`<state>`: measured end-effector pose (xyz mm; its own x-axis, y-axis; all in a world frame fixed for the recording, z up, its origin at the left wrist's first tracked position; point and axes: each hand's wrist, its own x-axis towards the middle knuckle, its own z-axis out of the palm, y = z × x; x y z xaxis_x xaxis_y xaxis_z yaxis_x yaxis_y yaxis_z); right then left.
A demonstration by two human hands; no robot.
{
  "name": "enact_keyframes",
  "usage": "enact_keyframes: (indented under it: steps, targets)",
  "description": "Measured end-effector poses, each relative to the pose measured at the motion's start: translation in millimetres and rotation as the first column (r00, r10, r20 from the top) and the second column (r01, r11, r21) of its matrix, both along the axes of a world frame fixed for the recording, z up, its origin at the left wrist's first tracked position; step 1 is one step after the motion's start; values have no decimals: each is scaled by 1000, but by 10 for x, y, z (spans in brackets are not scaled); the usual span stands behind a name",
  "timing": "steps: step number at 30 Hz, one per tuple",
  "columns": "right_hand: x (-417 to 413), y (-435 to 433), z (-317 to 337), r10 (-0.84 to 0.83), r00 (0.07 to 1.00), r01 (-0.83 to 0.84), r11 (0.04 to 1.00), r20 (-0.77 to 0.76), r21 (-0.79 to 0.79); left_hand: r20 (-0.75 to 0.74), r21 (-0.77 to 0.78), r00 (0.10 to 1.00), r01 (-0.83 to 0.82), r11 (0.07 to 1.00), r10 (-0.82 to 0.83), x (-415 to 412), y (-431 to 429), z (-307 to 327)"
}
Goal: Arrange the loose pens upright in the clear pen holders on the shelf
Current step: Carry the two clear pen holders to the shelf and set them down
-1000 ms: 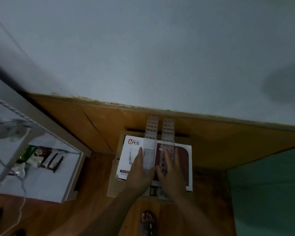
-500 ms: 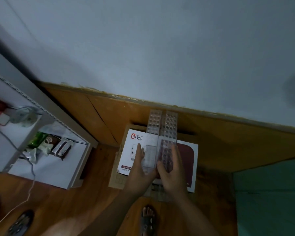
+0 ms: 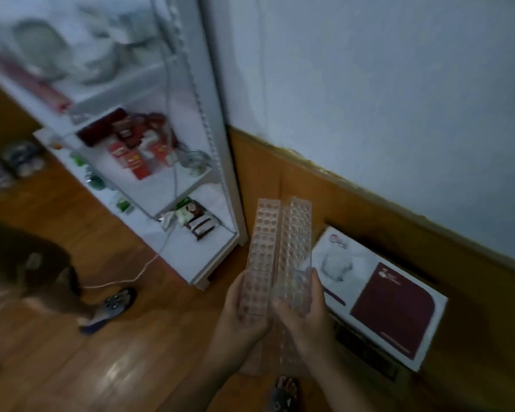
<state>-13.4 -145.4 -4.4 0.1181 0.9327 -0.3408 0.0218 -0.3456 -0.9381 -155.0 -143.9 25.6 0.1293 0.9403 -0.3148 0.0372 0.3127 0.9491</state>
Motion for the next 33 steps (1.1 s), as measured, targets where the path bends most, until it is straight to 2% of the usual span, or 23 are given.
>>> enact_keyframes:
  steps: [4,8,11,16,21,24,33]
  targets:
    - [-614,-193,115,177,984,-178,984,21,22,15,-23,980,-200,979,201,-584,-514,162]
    - [-1261,-600,299,385,923,-385,920,10,70,-36,18,902,-429,903,430,-1212,-1260,229]
    - [-1759,-1034,438,531,847,-528,845,-13,88,-55,19,814,-578,816,578,-1659,-1945,191]
    - [-2532,-1650,488,730,682,-731,681,32,48,-97,82,629,-767,636,771,-2242,-2915,132]
    - [-3126,-2031,497,856,508,-860,510,93,3,-102,68,451,-886,458,887,-2658,-3460,83]
    - [-3472,-2046,444,894,436,-898,439,108,-10,-98,58,358,-930,364,929,-2891,-3564,57]
    - [-4968,-1530,302,960,228,-974,225,160,38,-164,101,137,-983,155,977,-4060,-3247,24]
